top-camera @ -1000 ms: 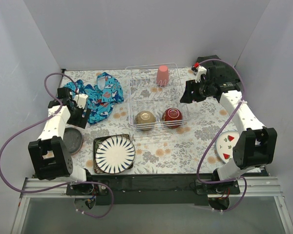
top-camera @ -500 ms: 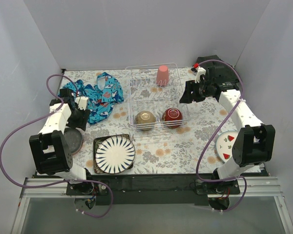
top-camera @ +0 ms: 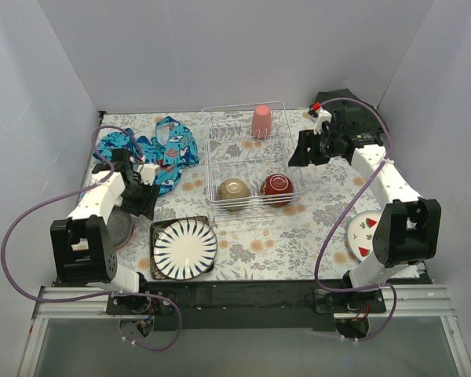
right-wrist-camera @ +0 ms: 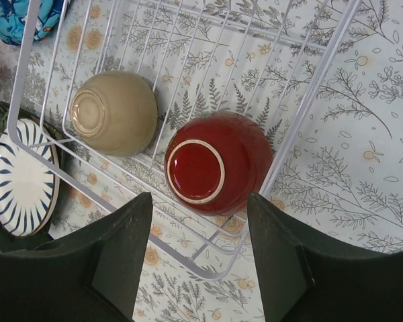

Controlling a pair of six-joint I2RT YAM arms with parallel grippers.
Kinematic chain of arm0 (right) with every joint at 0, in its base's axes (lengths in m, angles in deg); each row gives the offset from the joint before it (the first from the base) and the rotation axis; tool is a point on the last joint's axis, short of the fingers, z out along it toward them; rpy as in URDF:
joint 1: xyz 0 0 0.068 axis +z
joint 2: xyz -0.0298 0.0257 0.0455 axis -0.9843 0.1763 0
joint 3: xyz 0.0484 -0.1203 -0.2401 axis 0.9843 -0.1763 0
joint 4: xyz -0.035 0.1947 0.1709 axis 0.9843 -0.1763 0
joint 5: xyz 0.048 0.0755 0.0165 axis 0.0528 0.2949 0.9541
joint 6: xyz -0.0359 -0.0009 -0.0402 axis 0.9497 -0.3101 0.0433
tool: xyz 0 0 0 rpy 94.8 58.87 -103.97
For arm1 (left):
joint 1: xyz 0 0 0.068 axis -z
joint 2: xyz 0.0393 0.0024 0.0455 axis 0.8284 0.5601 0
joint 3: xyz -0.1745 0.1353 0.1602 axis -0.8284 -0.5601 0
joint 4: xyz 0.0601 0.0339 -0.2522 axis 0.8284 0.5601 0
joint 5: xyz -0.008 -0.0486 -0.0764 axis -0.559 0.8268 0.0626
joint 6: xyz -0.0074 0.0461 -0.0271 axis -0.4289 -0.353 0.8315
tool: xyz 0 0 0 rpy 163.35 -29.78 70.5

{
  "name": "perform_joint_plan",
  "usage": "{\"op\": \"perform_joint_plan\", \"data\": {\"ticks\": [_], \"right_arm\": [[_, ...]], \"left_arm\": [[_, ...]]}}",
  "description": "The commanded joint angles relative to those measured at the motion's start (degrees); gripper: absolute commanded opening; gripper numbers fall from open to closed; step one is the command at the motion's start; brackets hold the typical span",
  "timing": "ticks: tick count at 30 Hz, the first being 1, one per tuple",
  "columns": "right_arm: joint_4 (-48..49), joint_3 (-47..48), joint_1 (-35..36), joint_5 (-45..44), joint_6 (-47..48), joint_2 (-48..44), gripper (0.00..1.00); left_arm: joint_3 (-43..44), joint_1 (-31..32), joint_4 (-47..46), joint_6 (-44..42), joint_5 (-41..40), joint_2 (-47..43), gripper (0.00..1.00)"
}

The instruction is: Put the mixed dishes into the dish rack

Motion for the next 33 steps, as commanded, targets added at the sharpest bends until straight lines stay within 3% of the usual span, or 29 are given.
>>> {"op": "perform_joint_plan", "data": {"ticks": [1,5,24,27,28,33], "right_arm": [[1.45,-1.14,-0.23,1.12,-0.41,-0.51,0.66],[1.36,-1.75,-0.4,0.59,-0.33,-1.22,0.66],[1.27,-6.32,-0.67,-2.75,0.82,-6.49,0.66],[1.19,-6.06,-0.67,-3.01,0.73,-6.23,0.66],[1.1,-5.97,-0.76,-3.1,0.82,-6.14,0.66],[1.1,-4.75,-0.76,-3.01,1.17,-4.91,0.66]], "left_arm": [[-2.24,8.41,2.85,-2.85,7.29,-3.16,0.5],[-3.2,13.0,2.5,-2.06,9.23,-1.94,0.47],[-6.37,13.8,-1.98,-2.06,8.89,5.62,0.37],[-6.37,13.88,-1.98,-2.15,9.33,6.15,0.31],[-6.55,13.88,-2.07,-2.23,9.42,6.15,0.24],[-6.64,13.88,-1.89,-2.67,9.24,6.42,0.11]]}}
